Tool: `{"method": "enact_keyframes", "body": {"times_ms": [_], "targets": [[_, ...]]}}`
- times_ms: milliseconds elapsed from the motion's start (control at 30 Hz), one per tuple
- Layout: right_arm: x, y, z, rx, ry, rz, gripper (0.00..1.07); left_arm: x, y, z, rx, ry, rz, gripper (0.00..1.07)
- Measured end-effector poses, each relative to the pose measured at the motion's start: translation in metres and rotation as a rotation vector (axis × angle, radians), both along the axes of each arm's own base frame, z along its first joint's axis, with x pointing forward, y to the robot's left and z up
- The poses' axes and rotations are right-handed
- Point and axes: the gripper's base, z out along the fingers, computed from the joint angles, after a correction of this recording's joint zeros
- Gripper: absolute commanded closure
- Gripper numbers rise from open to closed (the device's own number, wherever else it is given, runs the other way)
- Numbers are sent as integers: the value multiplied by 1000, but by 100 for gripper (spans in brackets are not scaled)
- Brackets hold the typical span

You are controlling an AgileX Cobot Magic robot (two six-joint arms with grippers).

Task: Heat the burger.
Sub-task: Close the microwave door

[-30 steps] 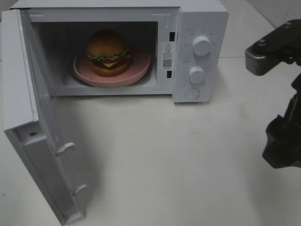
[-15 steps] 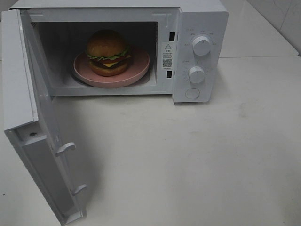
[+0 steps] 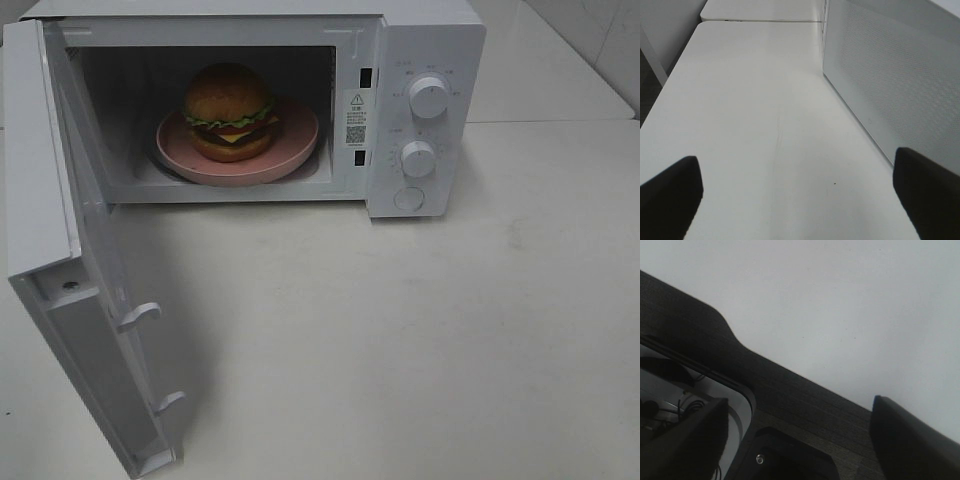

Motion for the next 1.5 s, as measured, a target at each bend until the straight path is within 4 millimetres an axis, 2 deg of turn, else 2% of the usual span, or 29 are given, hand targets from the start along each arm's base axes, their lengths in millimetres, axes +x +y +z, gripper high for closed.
{"method": "enact_keyframes", "body": {"times_ms": [200,367,467,667,733,833,900,1067,1500], "targets": [[-1,-4,2,39,-43,-53,32,0,0,0,0,0,0,9],[-10,-20,10,116,-210,-182,32,0,0,0,0,0,0,9],[-13,-23,11,116,-231,-187,32,0,0,0,0,0,0,9],[-32,-34,16,123,-370,-231,32,0,0,0,0,0,0,9],[-48,-38,17,166,-472,-273,32,0,0,0,0,0,0,9],[-52,-39,17,178,-496,-280,32,0,0,0,0,0,0,9],[-68,-40,16,205,-585,-315,32,0,0,0,0,0,0,9],[-74,-39,14,201,-614,-358,32,0,0,0,0,0,0,9],[-71,-35,11,217,-613,-333,32,0,0,0,0,0,0,9]]}}
